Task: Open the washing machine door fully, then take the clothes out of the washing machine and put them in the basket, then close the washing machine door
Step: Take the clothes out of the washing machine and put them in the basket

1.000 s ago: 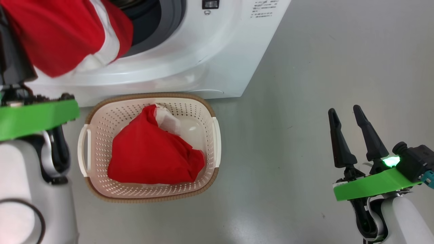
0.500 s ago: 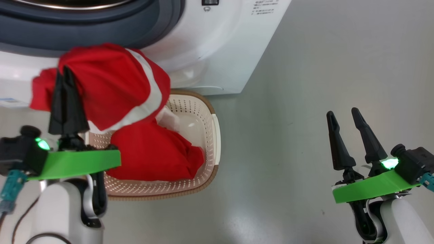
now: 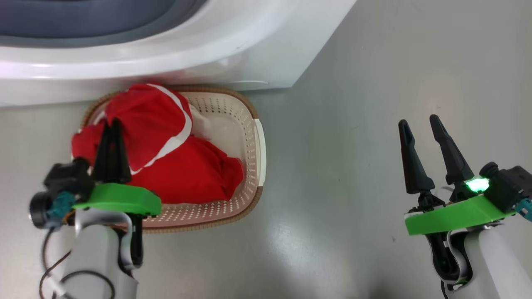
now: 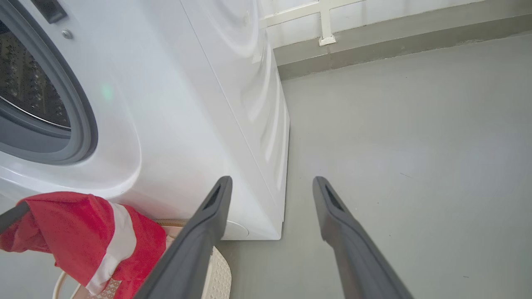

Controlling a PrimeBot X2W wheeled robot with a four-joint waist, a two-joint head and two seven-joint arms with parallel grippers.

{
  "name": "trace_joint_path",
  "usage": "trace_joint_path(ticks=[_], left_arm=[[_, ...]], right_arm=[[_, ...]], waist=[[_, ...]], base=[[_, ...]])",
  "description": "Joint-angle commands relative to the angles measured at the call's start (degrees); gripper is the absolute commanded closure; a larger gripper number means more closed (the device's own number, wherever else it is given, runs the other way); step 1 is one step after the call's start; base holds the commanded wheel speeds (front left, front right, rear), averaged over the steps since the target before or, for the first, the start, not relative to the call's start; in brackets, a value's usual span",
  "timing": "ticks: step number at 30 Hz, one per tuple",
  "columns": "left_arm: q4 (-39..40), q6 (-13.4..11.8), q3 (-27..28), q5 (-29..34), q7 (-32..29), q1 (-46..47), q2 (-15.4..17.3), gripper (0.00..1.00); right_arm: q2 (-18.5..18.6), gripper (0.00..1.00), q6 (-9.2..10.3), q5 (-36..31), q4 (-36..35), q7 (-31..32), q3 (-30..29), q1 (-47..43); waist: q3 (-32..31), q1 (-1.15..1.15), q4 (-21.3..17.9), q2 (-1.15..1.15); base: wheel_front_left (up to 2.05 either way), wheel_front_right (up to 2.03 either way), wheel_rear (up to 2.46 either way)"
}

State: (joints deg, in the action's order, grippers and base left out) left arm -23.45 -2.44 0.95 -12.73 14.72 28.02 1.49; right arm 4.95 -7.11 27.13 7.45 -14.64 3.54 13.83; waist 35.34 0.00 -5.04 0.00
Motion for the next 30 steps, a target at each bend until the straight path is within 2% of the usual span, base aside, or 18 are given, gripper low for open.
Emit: trace_joint_path(ticks=[1,11,25,26,28,29,30], left_arm=[[-0.9,0.6,1.0,1.7,0.3,0.5,1.4,1.0],[-15.5,2.6,0.6,5.7,0.3,6.3,1.4,1.0],[-28.2,3.9,0.9,8.7,0.3,15.4,1.7,1.0],[-28.6,4.0,1.0,8.6,0.3,15.4,1.7,0.97],[-29.0,4.1,1.2,8.5,0.3,15.4,1.6,0.6],[-29.2,4.1,1.3,8.5,0.3,15.3,1.6,0.36],[-29.3,4.2,1.4,8.4,0.3,15.1,1.6,0.24]], right_arm=[[-0.1,0.0,-0.37,0.1,-1.4,-0.4,1.4,0.3],[-0.7,0.0,-0.37,0.3,-1.6,-0.4,2.0,2.3],[-1.3,0.0,-0.37,0.2,-2.0,-0.4,2.4,4.6],[-1.3,0.0,-0.37,0.2,-1.9,-0.4,2.4,4.6],[-1.4,0.0,-0.37,0.2,-1.8,-0.4,2.4,4.5],[-1.4,0.0,-0.37,0.3,-1.7,-0.4,2.3,4.4],[-1.4,0.0,-0.37,0.3,-1.6,-0.4,2.3,4.3]], waist=[[1.4,0.0,-0.9,0.0],[5.4,0.0,-2.2,0.0],[9.4,0.0,-2.8,0.0],[9.2,0.0,-2.8,0.0],[8.7,0.0,-2.8,0.0],[8.4,0.0,-2.8,0.0],[8.0,0.0,-2.8,0.0]], base=[[0.0,0.0,0.0],[0.0,0.0,0.0],[0.0,0.0,0.0],[0.0,0.0,0.0],[0.0,0.0,0.0],[0.0,0.0,0.0],[0.0,0.0,0.0]])
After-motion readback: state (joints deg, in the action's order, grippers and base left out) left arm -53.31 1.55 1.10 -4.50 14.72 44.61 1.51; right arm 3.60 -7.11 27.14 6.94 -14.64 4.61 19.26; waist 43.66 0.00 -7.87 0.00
